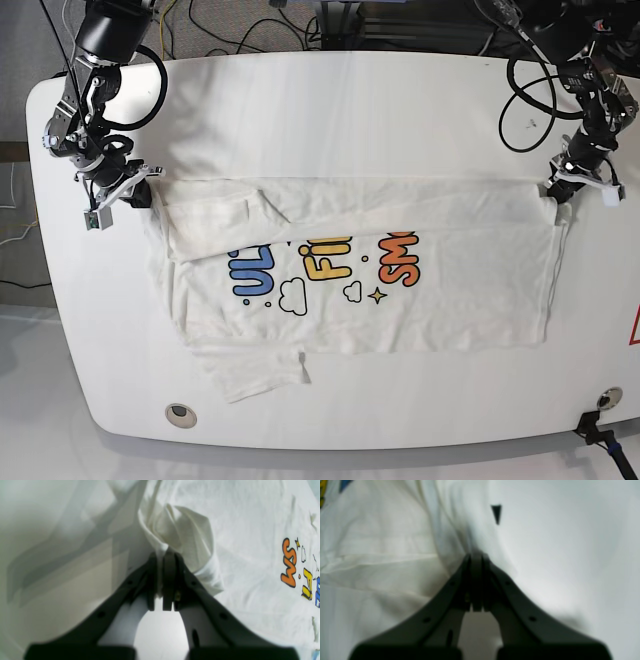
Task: Fold the T-shirt properly
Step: 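Drag the folded edge with both grippers back toward the robot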
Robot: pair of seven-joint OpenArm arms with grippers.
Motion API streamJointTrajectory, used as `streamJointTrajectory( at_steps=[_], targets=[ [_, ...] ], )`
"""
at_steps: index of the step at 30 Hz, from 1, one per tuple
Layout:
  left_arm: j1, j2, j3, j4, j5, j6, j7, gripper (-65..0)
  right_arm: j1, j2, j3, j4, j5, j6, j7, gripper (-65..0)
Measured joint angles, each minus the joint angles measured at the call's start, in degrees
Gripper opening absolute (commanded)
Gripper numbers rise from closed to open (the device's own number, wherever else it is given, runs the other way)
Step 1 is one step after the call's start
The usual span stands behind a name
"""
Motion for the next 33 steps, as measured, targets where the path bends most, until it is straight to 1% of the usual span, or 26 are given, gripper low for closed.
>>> streamJointTrajectory(
  at_steps=[4, 5, 8, 9, 10, 11, 12, 13, 14, 15, 17, 20, 26, 27, 29, 33],
  targets=[
    [1.3, -1.3, -1.2, 1.4, 0.1, -0.2, 1.4, -65.0, -0.2, 0.0, 0.2, 0.0, 0.0, 0.1, -1.6, -65.0],
    [2.5, -2.2, -2.1, 2.2, 0.4, 0.0, 1.6, -65.0, -0.2, 0.0, 0.2, 0.0, 0.1, 0.2, -1.7, -65.0],
    [3.5, -1.6, -4.2, 4.0, 0.5, 0.1, 2.4, -65.0, -1.2, 0.0, 0.1, 0.3, 1.2, 0.3, -1.7, -65.0],
    [3.9, -1.8, -5.0, 4.7, 0.1, -0.2, 2.4, -65.0, -2.1, 0.0, 0.1, 1.0, 1.4, 0.4, -1.7, -65.0],
    [4.6, -2.1, -5.6, 4.9, -0.2, -0.5, 2.3, -65.0, -3.5, 0.0, 0.2, 1.7, 2.4, 1.2, -1.6, -65.0],
    [4.9, -2.3, -6.1, 4.8, 0.2, -0.1, 2.3, -65.0, -4.1, -0.1, 0.1, 2.1, 2.6, 0.8, -1.8, -65.0],
    [5.1, -2.4, -6.2, 4.5, 0.3, 0.0, 2.5, -65.0, -5.0, -0.1, 0.1, 3.2, 2.9, 0.6, -2.2, -65.0],
    [5.5, -2.6, -6.3, 4.3, 0.3, 0.0, 2.7, -65.0, -6.5, 0.1, 0.0, 4.6, 3.1, 1.1, -2.4, -65.0],
    [5.9, -2.8, -6.4, 4.2, 0.1, 0.0, 2.7, -65.0, -7.8, 0.0, 0.2, 5.6, 3.8, 0.3, -2.4, -65.0],
    [6.4, -3.4, -6.4, 4.2, -0.1, -0.2, 2.8, -65.0, -9.2, -0.1, 0.1, 7.1, 3.8, 1.3, -3.2, -65.0],
    [7.2, -4.0, -6.4, 4.0, -0.4, -0.2, 3.4, -65.0, -11.3, -0.2, 0.1, 10.1, 3.1, 0.8, -4.2, -65.0],
    [8.7, -4.6, -6.3, 3.7, -1.3, -0.6, 3.3, -65.0, -14.7, -0.2, 0.0, 12.4, 3.5, 0.7, -3.2, -65.0],
    [11.1, -5.3, -6.1, 3.9, -2.0, -0.9, 3.0, -65.0, -16.9, -0.2, -0.1, 14.2, 3.2, 0.3, -3.0, -65.0],
    [10.2, -5.3, -6.1, 4.0, -2.1, -0.9, 2.6, -65.0, -16.0, -0.3, 0.1, 14.2, 3.3, 0.2, -3.8, -65.0],
    [10.2, -5.3, -6.2, 3.6, -2.3, -0.8, 3.6, -65.0, -16.5, -0.3, 0.2, 15.3, 3.3, -0.1, -4.3, -65.0],
    [13.1, -5.3, -6.2, 7.1, -3.6, -0.8, 5.2, -65.0, -18.4, -0.2, 0.5, 18.2, 2.9, -0.5, -5.8, -65.0]
  ],
)
